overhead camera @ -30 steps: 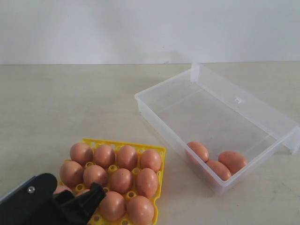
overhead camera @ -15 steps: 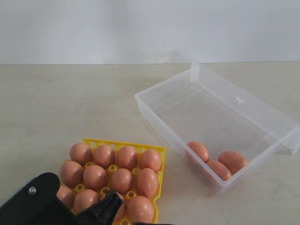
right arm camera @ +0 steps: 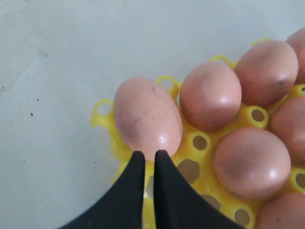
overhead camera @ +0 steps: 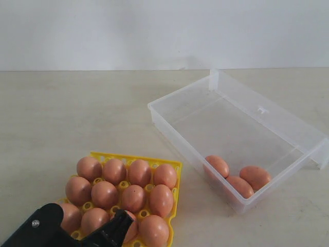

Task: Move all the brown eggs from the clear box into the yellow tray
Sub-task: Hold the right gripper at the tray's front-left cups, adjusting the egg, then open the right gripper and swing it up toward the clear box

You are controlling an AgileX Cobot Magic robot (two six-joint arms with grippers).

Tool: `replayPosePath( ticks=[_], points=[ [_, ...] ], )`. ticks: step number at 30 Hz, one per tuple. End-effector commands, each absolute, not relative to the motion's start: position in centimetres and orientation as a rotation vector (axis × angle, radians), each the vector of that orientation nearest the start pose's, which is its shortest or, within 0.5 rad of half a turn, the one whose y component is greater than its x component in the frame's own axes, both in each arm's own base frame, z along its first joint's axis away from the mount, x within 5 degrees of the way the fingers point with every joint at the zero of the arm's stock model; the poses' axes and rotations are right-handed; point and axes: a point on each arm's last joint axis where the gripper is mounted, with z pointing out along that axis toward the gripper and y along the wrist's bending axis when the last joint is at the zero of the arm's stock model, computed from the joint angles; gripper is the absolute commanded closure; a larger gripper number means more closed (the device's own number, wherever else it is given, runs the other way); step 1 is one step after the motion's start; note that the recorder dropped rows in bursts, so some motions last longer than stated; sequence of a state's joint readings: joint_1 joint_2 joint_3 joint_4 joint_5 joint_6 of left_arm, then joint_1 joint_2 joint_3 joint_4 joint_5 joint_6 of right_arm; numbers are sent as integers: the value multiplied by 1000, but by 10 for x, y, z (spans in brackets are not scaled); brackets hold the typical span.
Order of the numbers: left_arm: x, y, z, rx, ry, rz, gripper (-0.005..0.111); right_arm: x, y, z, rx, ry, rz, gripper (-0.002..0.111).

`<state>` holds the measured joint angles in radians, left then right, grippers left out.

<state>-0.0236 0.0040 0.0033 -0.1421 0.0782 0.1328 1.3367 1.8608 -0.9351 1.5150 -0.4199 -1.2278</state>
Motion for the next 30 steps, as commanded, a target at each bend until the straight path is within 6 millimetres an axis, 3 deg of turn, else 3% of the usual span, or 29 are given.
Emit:
replayPosePath(
  ticks=[1,6,22,30],
  points=[
    [56,-2,206,11,1558,-41,103,123,339,153,-949,2076,317,108],
    [56,-2,206,11,1558,-41,103,123,343,141,-959,2075,318,108],
    [56,-2,206,11,1560,-41,103,123,343,141,-931,2081,330,108],
    [56,-2,206,11,1560,-41,103,124,343,124,-928,2112,294,108]
  ],
)
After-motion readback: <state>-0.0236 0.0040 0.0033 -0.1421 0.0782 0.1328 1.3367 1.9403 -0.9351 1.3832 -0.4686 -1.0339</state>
